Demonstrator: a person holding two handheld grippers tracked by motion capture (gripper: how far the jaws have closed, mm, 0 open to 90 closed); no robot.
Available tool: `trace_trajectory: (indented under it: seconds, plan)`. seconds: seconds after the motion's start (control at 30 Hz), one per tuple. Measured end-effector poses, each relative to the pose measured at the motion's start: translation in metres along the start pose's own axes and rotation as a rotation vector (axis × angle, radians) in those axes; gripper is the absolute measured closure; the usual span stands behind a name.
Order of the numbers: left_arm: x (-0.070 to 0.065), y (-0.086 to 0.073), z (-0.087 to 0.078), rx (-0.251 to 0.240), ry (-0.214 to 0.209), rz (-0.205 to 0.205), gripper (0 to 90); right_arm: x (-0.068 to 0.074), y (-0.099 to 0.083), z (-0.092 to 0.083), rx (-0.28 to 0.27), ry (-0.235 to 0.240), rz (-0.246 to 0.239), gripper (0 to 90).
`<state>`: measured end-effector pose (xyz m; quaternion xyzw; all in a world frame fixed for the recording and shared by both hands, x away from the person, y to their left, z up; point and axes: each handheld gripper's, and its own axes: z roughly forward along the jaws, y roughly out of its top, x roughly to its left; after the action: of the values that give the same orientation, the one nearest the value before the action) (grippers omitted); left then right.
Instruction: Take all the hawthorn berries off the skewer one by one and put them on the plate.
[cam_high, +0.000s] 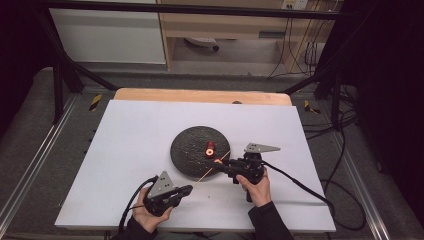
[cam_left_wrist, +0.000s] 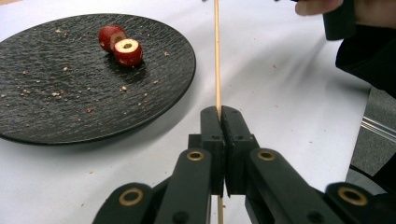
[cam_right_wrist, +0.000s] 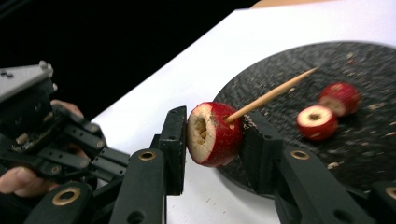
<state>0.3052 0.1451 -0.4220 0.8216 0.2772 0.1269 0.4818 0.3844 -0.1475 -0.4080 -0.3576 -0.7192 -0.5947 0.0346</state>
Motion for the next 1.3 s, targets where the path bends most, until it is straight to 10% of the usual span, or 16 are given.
trace_trajectory:
  seconds: [0.87,1.3]
  plan:
    - [0.009,-0.002,-0.011,-0.023,0.022,-0.021,88.3,-0.029,0.051,-0.046,-0.142,-0.145,0.007,65.8]
    - [0.022,-0.002,-0.018,-0.039,0.062,-0.055,88.3,-0.031,0.045,-0.016,-0.074,-0.186,-0.014,65.8]
